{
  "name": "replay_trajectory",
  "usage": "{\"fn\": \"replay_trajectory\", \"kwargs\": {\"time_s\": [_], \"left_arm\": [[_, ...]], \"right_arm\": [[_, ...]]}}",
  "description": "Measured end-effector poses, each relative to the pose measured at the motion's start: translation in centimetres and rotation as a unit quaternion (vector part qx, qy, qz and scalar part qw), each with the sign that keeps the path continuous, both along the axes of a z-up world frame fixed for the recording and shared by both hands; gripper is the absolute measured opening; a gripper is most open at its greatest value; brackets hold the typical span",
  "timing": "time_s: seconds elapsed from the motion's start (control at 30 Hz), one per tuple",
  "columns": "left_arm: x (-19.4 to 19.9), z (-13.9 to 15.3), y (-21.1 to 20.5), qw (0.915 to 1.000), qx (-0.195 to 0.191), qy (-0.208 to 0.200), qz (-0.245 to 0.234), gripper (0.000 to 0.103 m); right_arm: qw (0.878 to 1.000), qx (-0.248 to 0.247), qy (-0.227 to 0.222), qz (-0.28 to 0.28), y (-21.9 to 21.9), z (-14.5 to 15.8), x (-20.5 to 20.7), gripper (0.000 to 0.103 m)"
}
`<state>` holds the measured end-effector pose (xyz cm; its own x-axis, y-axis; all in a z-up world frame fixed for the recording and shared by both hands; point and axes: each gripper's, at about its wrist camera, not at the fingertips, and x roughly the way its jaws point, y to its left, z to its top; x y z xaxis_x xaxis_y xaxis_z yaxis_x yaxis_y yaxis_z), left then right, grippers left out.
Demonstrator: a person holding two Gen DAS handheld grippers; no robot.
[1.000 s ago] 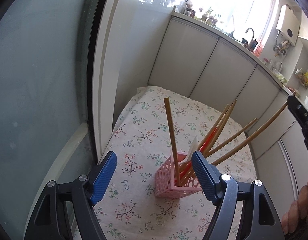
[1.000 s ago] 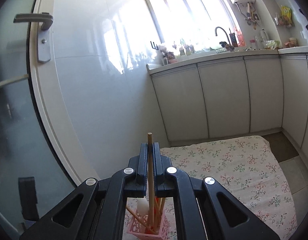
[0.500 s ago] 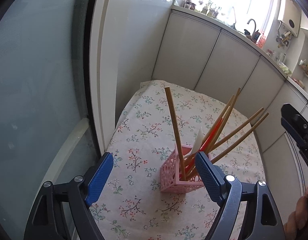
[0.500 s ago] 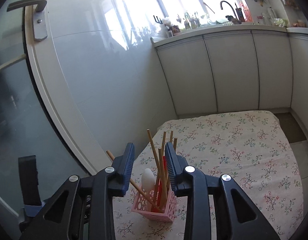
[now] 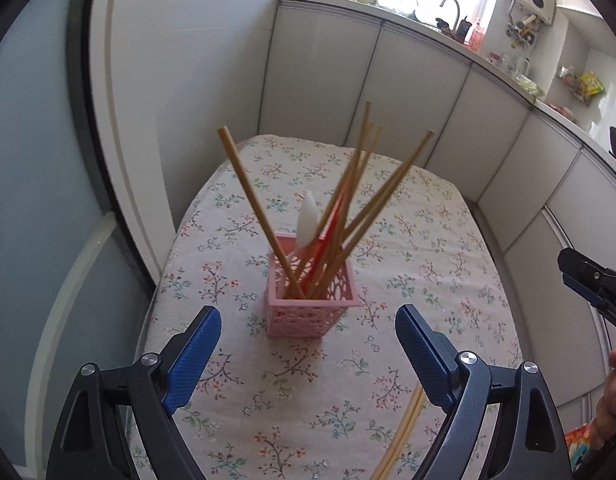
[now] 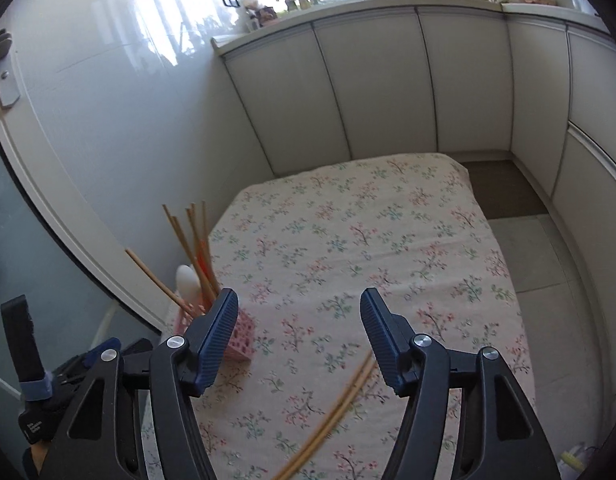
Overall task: Organize utensils
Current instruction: 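Move both open tools down to the loose chopsticks on the cloth, then close the left tool on one wooden chopstick and lift it upright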
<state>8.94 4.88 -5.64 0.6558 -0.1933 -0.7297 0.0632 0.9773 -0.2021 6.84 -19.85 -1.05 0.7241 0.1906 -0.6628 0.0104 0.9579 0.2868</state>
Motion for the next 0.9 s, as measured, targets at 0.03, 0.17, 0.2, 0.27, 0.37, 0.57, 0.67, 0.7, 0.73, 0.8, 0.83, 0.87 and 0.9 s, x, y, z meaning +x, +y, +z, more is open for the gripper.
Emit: {"fn": "replay_trajectory", "kwargs": {"time_s": [0.03,0.17,0.2,0.27,0.37,0.57,0.67,0.7,0.73,0.8,0.83,0.87,0.9], "left_arm": [[-0.2,-0.1,-0.8,1.0000,0.003,0.003,-0.008,0.090],[-0.9,-0.6,-4.3,0.9981,0.026,0.018,-0.054,0.090],[-1.0,-0.8,-5.2,0.9969,0.033,0.023,-0.068,0.090],[-1.0,-1.4,-7.4,0.9935,0.047,0.036,-0.097,0.090],[-0.5,-2.6,-10.3,0.9872,0.068,0.060,-0.132,0.090],[2.4,-6.6,-13.8,0.9744,0.041,0.143,-0.168,0.090],[3.9,-8.5,-14.8,0.9717,0.033,0.168,-0.163,0.084],[4.5,-9.1,-15.1,0.9708,0.031,0.174,-0.162,0.075],[5.1,-9.7,-15.3,0.9698,0.027,0.182,-0.161,0.070],[6.1,-11.0,-15.8,0.9671,0.011,0.196,-0.162,0.048],[6.6,-11.6,-16.1,0.9652,0.005,0.205,-0.163,0.043],[7.0,-12.1,-16.3,0.9631,-0.001,0.211,-0.167,0.033],[7.2,-12.6,-16.6,0.9612,-0.004,0.216,-0.172,0.026]], "right_arm": [[1.000,-0.001,0.016,-0.006,-0.6,-0.5,-0.1,0.067],[0.997,0.006,0.078,-0.018,-2.9,-2.7,-0.4,0.068],[0.995,0.009,0.093,-0.021,-3.4,-3.4,-0.5,0.068],[0.992,0.016,0.119,-0.029,-4.5,-4.4,-0.5,0.068],[0.988,0.019,0.147,-0.038,-5.8,-5.6,-0.7,0.068],[0.978,0.011,0.199,-0.056,-7.8,-8.1,-0.1,0.068],[0.975,0.012,0.212,-0.062,-8.6,-8.9,0.3,0.068],[0.974,0.014,0.215,-0.064,-8.9,-9.1,0.5,0.068],[0.974,0.017,0.218,-0.066,-9.1,-9.4,0.6,0.068],[0.972,0.027,0.223,-0.069,-9.6,-9.7,0.9,0.068],[0.971,0.032,0.225,-0.071,-9.8,-9.7,1.0,0.068],[0.971,0.037,0.226,-0.073,-10.0,-9.8,1.2,0.068],[0.970,0.041,0.227,-0.074,-10.2,-9.9,1.3,0.068]]}}
